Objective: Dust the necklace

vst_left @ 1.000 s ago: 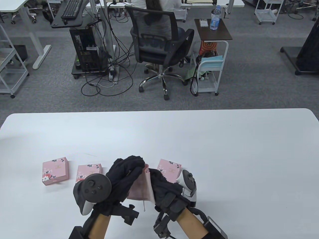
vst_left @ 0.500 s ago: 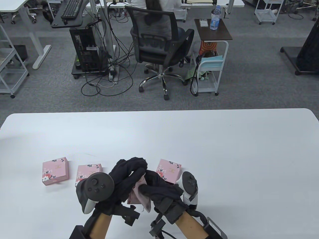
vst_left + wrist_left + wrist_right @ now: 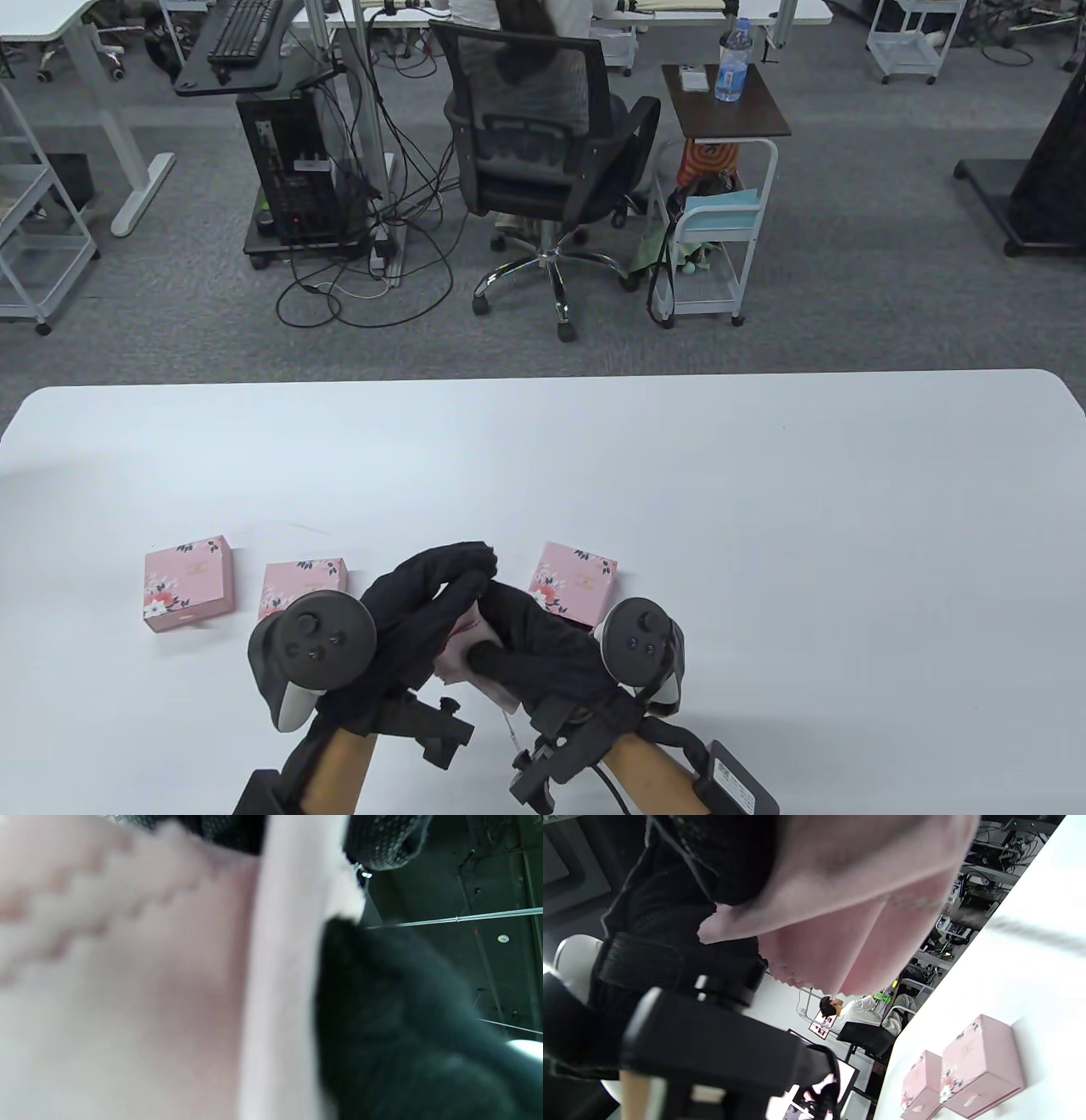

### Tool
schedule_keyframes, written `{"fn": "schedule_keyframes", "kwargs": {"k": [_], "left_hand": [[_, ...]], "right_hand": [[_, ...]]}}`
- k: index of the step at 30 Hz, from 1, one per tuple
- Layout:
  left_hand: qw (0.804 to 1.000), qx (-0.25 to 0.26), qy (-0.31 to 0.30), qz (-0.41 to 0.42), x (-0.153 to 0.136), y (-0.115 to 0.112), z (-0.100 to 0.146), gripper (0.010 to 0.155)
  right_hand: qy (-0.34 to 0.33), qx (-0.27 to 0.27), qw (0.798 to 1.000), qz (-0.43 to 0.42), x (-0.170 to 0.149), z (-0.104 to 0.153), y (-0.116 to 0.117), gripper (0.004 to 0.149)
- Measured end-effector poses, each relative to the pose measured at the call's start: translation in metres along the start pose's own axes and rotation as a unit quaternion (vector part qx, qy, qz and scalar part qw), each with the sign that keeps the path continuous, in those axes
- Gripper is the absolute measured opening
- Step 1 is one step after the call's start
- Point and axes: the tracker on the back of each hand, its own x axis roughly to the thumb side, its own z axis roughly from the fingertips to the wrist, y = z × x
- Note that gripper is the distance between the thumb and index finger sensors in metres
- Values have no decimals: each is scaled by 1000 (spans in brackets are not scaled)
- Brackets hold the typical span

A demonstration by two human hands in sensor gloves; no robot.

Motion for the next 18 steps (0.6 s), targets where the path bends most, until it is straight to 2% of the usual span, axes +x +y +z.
{"fn": "schedule_keyframes", "kwargs": {"k": [5, 9, 12, 15, 18], "left_hand": [[1000, 13, 1, -2, -2, 4, 0, 42], [1000, 24, 0, 2, -3, 7, 1, 42], [1000, 27, 1, 3, -4, 9, 1, 42], [1000, 30, 1, 6, -4, 11, 1, 42], [999, 32, 0, 11, -4, 12, 2, 42]], "right_hand": [[2, -14, 999, 50, -3, 1, 2, 49], [5, -6, 996, 87, -6, 1, 2, 47], [10, 12, 996, 86, -8, 0, 4, 49], [12, 37, 995, 94, -10, 0, 7, 61], [14, 53, 992, 113, -11, 0, 9, 62]]}}
